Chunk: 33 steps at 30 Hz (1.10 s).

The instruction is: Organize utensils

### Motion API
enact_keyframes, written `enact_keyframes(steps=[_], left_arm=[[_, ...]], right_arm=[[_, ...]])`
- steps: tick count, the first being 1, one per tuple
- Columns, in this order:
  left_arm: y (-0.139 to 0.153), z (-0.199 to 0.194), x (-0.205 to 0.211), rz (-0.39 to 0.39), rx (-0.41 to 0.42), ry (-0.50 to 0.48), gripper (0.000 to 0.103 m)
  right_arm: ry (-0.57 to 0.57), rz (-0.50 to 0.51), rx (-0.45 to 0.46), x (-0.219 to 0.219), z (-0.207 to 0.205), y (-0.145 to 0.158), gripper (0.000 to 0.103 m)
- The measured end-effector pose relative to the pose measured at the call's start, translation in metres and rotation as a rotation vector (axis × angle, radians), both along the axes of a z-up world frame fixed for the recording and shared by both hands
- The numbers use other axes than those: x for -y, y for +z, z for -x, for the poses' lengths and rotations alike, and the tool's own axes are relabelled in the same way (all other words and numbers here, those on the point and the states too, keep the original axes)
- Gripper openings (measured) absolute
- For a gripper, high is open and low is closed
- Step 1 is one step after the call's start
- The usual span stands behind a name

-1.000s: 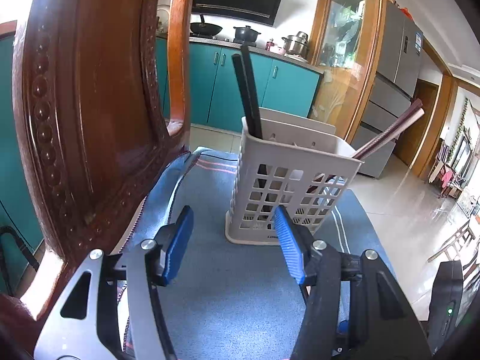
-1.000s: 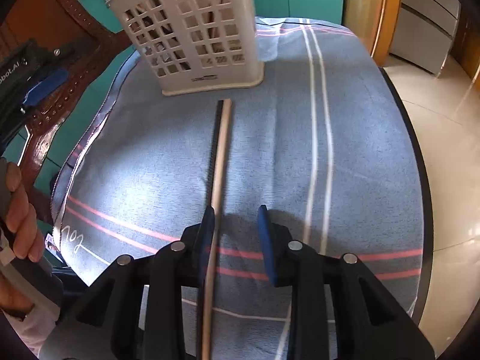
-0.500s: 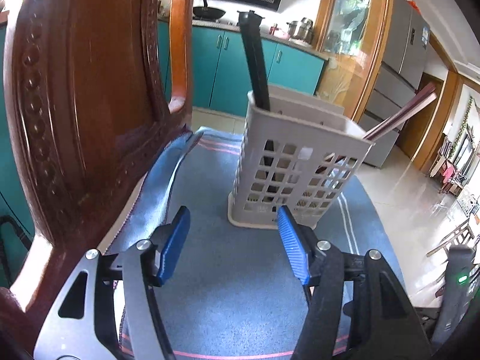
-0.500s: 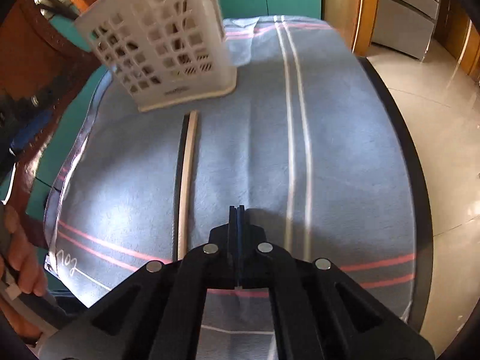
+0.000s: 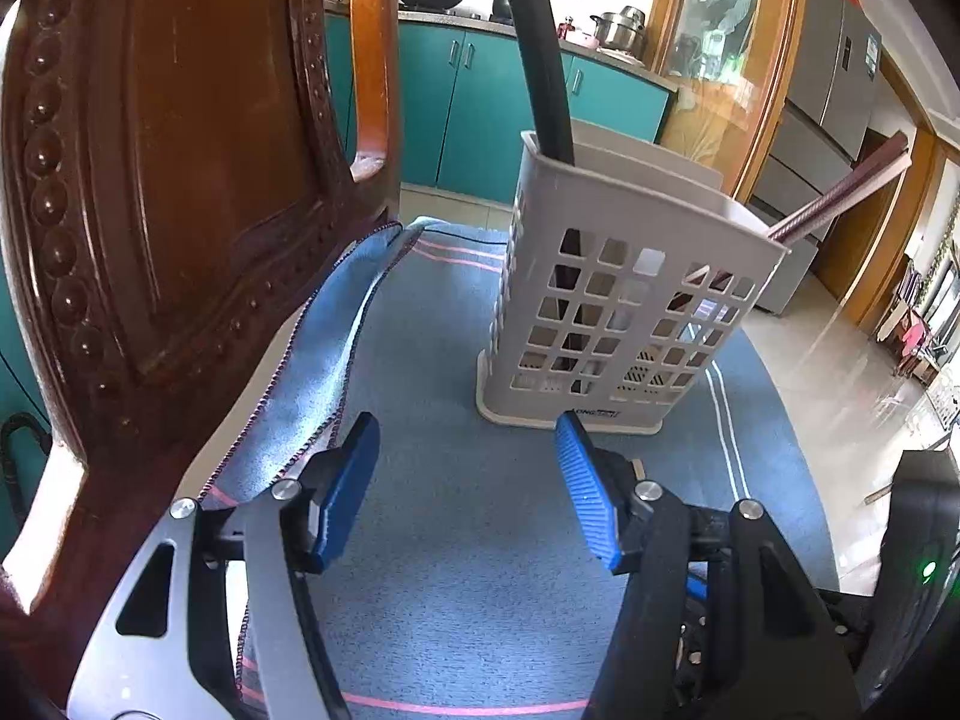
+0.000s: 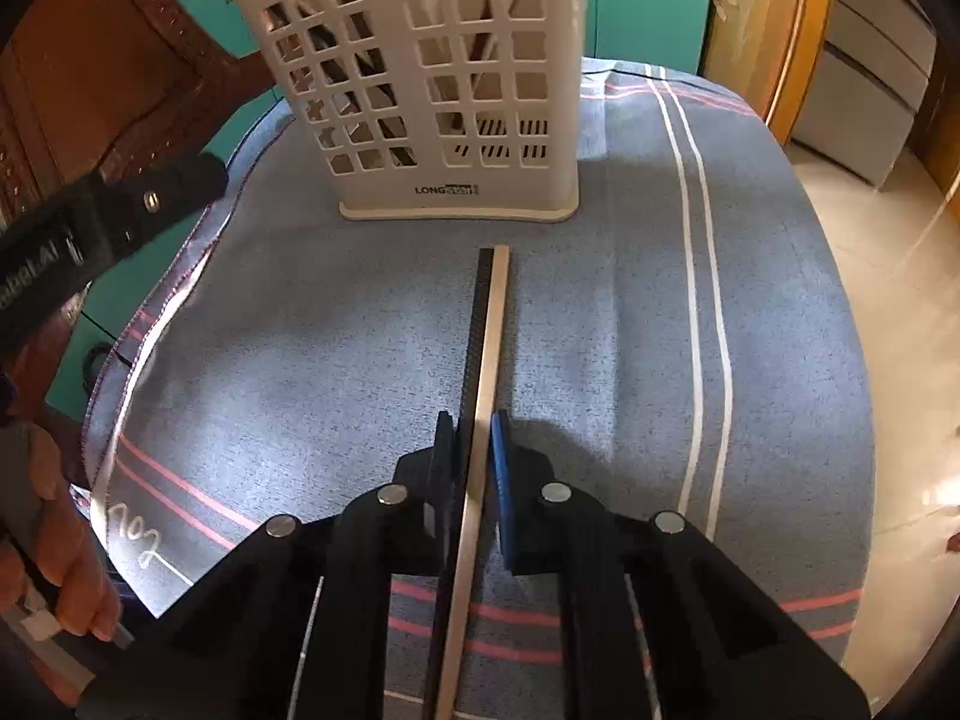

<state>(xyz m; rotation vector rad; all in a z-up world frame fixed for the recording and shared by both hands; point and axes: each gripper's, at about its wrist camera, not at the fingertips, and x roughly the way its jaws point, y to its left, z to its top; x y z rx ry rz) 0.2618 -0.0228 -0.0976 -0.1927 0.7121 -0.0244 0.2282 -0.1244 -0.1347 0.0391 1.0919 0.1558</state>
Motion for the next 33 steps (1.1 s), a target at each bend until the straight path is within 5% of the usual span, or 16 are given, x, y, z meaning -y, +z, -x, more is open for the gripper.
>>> enact_keyframes(steps=[8, 13, 18, 26, 31, 33], left_arm=[[-0.002, -0.001, 0.007, -0.005, -0.009, -0.023, 0.064], [-0.004, -0.001, 0.009, -0.007, -0.015, -0.029, 0.065], [-0.008, -0.004, 0.013, -0.018, -0.028, -0.04, 0.065], [-0.022, -0.013, -0.008, 0.008, -0.113, 0.071, 0.065], [-0.029, -0.015, -0.007, 0.027, -0.143, 0.055, 0.065], [-0.033, -0.018, -0.002, 0.04, -0.165, 0.018, 0.065]], right_arm=[[-0.065, -0.086, 0.01, 0.027, 0.007, 0.013, 0.012], [-0.106, -0.321, 0.042, 0.061, 0.016, 0.025, 0.014], [-0.167, -0.2, 0.004, 0.068, 0.003, 0.012, 0.014], [0.031, -0.14, -0.016, 0.016, -0.02, 0.005, 0.014], [0.085, -0.041, -0.026, -0.01, -0.036, -0.002, 0.02], [0.068, -0.02, -0.03, -0.008, -0.04, -0.002, 0.009]])
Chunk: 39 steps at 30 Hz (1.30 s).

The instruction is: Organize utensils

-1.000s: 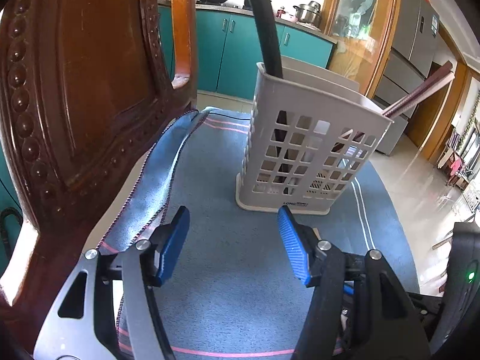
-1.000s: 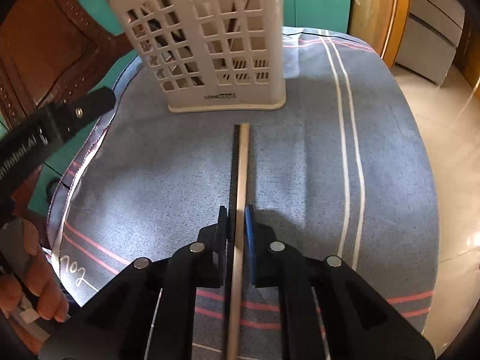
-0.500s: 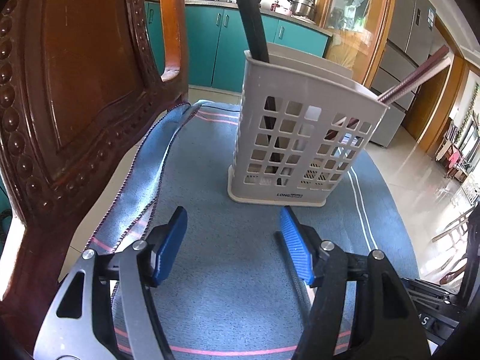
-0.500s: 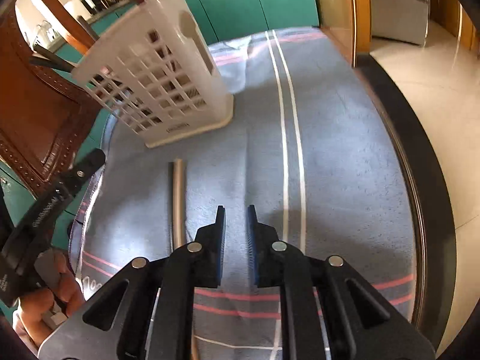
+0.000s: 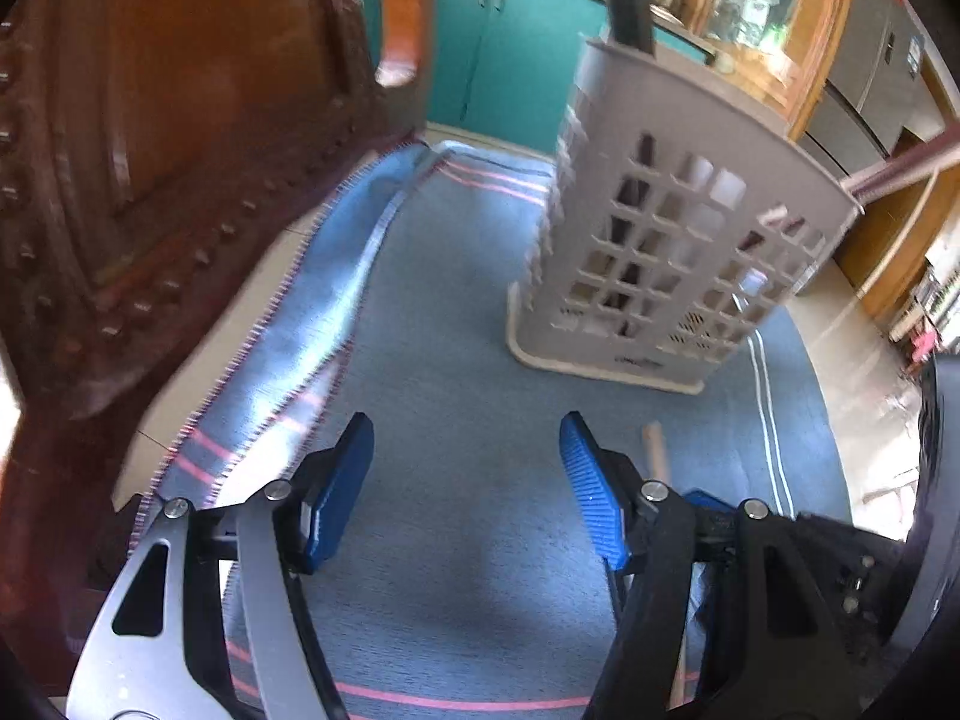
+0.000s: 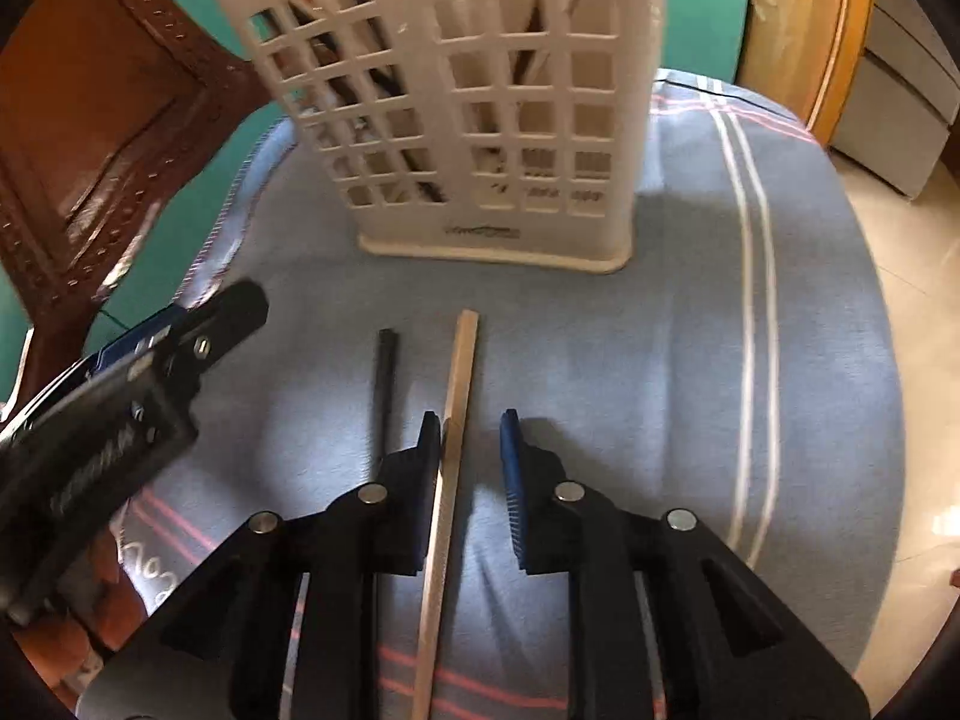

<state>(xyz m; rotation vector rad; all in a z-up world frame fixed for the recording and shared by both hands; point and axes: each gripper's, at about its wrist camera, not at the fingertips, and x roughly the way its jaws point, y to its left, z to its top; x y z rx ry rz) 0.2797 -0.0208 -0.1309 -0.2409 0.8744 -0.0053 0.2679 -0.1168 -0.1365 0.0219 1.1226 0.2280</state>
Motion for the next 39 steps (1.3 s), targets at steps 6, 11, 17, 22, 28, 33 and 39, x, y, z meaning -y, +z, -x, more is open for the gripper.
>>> enact_keyframes(steps=[6, 11, 17, 22, 28, 33, 39], left_arm=[[-0.017, -0.005, 0.033, -0.007, -0.084, -0.144, 0.065], [-0.027, -0.005, 0.062, -0.166, -0.085, -0.2, 0.064], [-0.026, -0.005, 0.062, -0.151, -0.057, -0.214, 0.013], [0.002, 0.0, 0.041, -0.038, 0.02, -0.174, 0.009], [0.079, 0.034, 0.008, 0.055, 0.236, -0.092, 0.007], [0.155, 0.071, -0.012, 0.089, 0.487, -0.038, 0.007], [0.226, 0.079, -0.027, 0.177, 0.732, 0.022, 0.002]], right_arm=[[-0.076, -0.004, -0.024, 0.028, 0.003, 0.003, 0.009], [-0.109, -0.003, -0.025, 0.04, -0.007, 0.001, 0.015], [-0.09, 0.037, 0.006, 0.037, -0.013, 0.002, 0.01], [-0.092, -0.038, 0.052, 0.046, -0.004, 0.018, 0.007], [-0.089, -0.111, 0.204, 0.07, 0.024, 0.086, 0.007], [-0.088, -0.159, 0.345, 0.082, 0.051, 0.147, 0.007], [-0.109, -0.247, 0.531, 0.087, 0.054, 0.224, 0.007]])
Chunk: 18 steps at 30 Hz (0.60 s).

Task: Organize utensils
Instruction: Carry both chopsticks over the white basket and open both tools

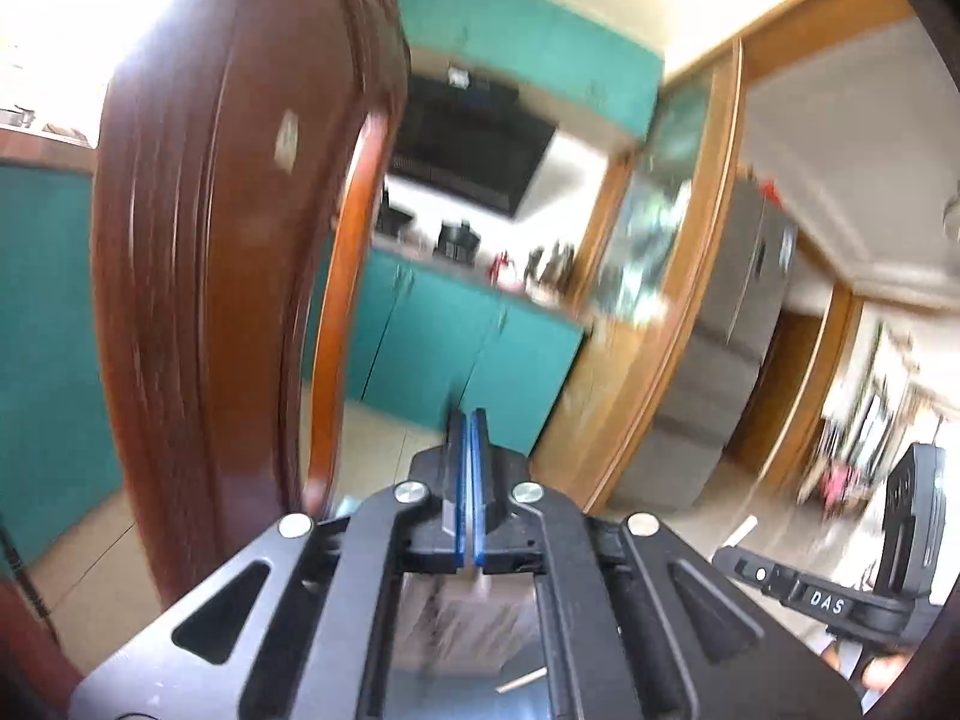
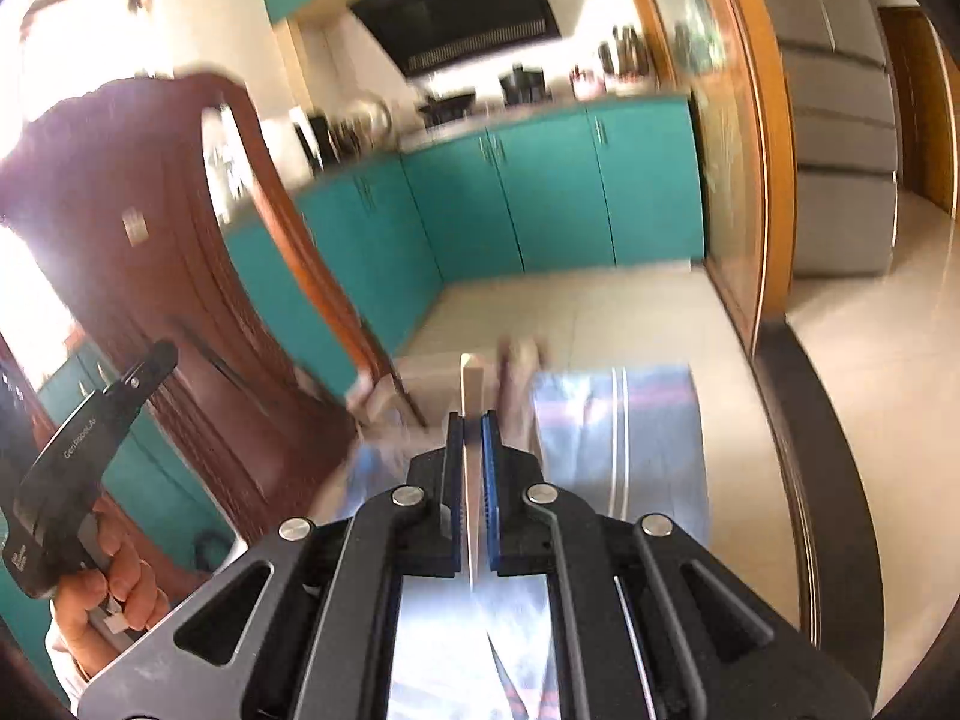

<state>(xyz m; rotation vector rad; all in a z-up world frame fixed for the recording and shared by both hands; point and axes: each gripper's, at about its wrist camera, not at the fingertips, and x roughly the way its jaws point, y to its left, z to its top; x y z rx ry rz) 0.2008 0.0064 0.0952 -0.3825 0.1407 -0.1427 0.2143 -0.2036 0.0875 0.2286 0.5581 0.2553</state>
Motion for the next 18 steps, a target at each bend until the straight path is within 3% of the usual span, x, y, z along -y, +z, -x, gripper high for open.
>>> enact_keyframes(steps=[4, 7, 12, 16, 18], left_arm=[[0.026, -0.018, 0.002, 0.043, 0.031, 0.001, 0.001], [0.023, -0.027, 0.001, 0.025, -0.015, 0.004, 0.001], [-0.022, -0.038, 0.004, -0.083, -0.184, -0.051, 0.001], [-0.065, -0.036, 0.008, -0.168, -0.357, -0.07, 0.001], [-0.083, -0.034, 0.011, -0.203, -0.405, -0.076, 0.001]], right_arm=[[-0.009, -0.027, 0.116, -0.004, -0.01, 0.043, 0.007], [-0.017, -0.01, 0.137, -0.006, -0.016, 0.064, 0.007], [0.007, 0.005, 0.072, -0.006, -0.007, 0.04, 0.007], [0.037, -0.047, 0.015, 0.001, 0.006, 0.007, 0.007], [0.041, -0.069, 0.014, 0.004, 0.012, 0.002, 0.007]])
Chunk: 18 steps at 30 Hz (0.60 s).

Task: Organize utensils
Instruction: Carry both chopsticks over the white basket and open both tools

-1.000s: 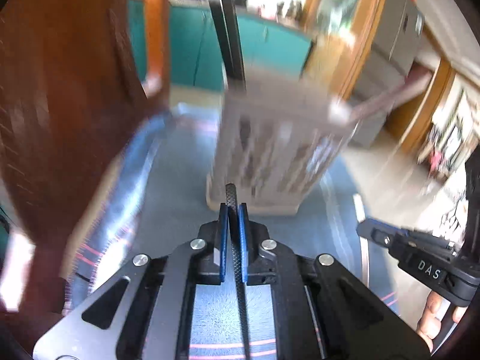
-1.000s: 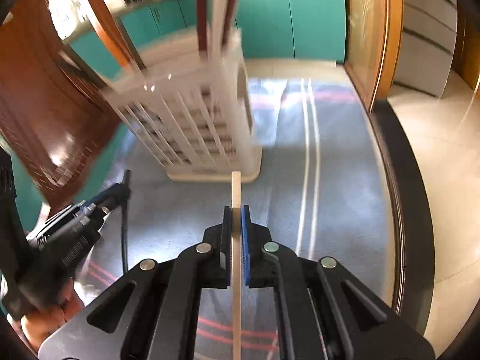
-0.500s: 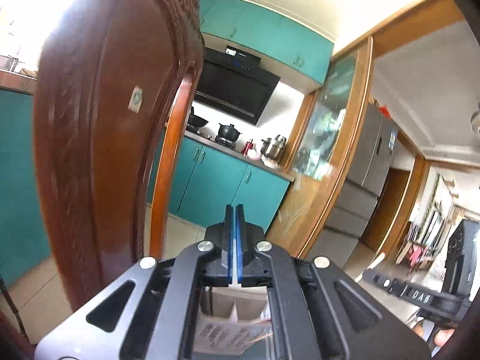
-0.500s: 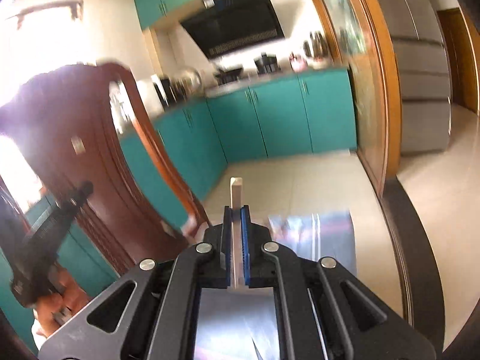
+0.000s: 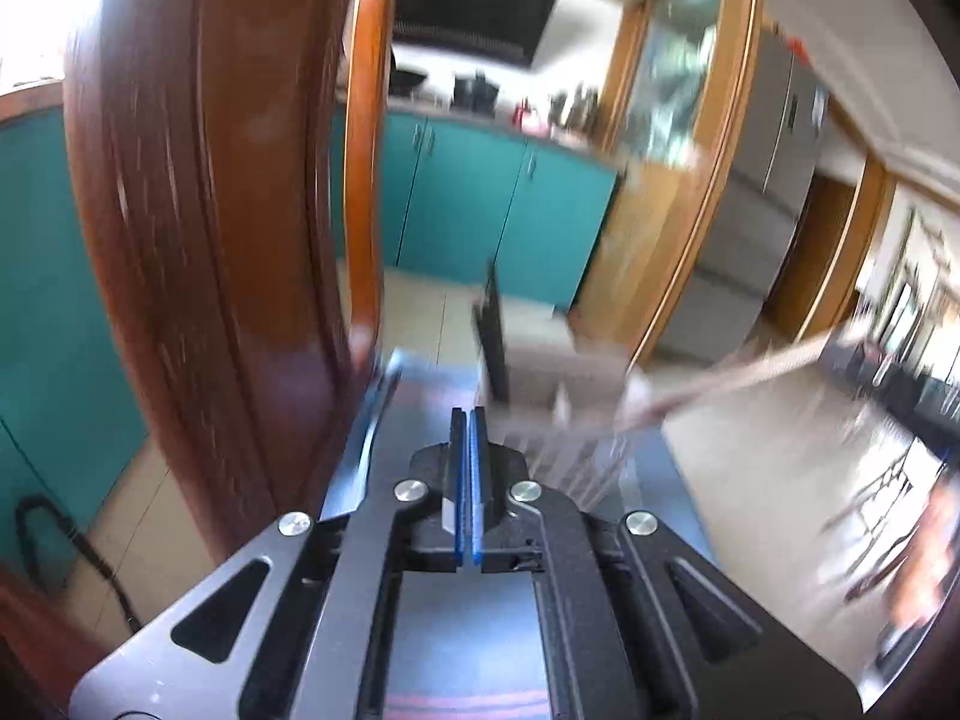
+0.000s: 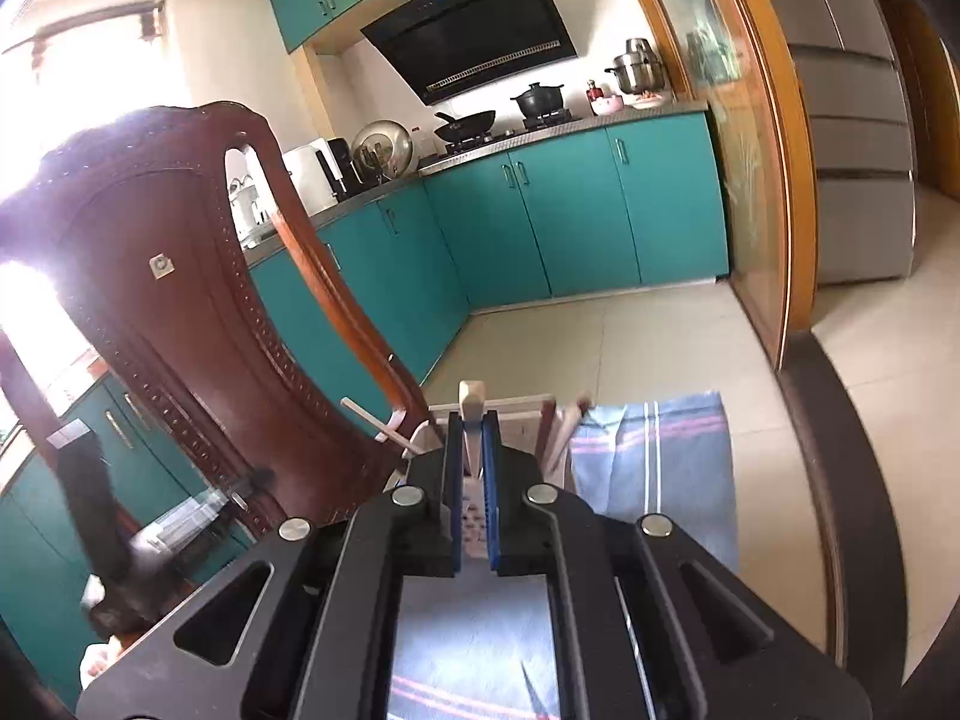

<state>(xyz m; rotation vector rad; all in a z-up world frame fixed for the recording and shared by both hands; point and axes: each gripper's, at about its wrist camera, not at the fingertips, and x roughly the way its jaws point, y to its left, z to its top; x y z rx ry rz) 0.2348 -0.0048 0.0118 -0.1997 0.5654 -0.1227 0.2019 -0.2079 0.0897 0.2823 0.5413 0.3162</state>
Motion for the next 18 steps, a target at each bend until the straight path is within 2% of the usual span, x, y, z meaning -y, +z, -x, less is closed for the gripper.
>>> enact_keyframes(steps=[2, 5, 7, 13, 18], left_arm=[[-0.019, 0.0, 0.0, -0.011, -0.037, 0.008, 0.001], [-0.035, -0.003, -0.003, 0.038, -0.073, 0.016, 0.001], [-0.042, -0.002, -0.003, 0.034, -0.079, 0.017, 0.001], [-0.067, 0.01, 0.012, 0.032, -0.137, -0.038, 0.001], [-0.08, 0.021, 0.019, 0.042, -0.162, -0.065, 0.001]], right_arm=[[-0.006, -0.014, 0.018, 0.004, 0.006, 0.001, 0.007], [-0.017, -0.001, 0.051, 0.005, 0.007, 0.011, 0.007], [-0.02, 0.003, 0.064, 0.005, 0.003, 0.018, 0.007], [-0.06, 0.042, 0.131, -0.004, -0.018, 0.037, 0.007], [-0.085, 0.122, 0.133, -0.021, -0.039, 0.026, 0.007]])
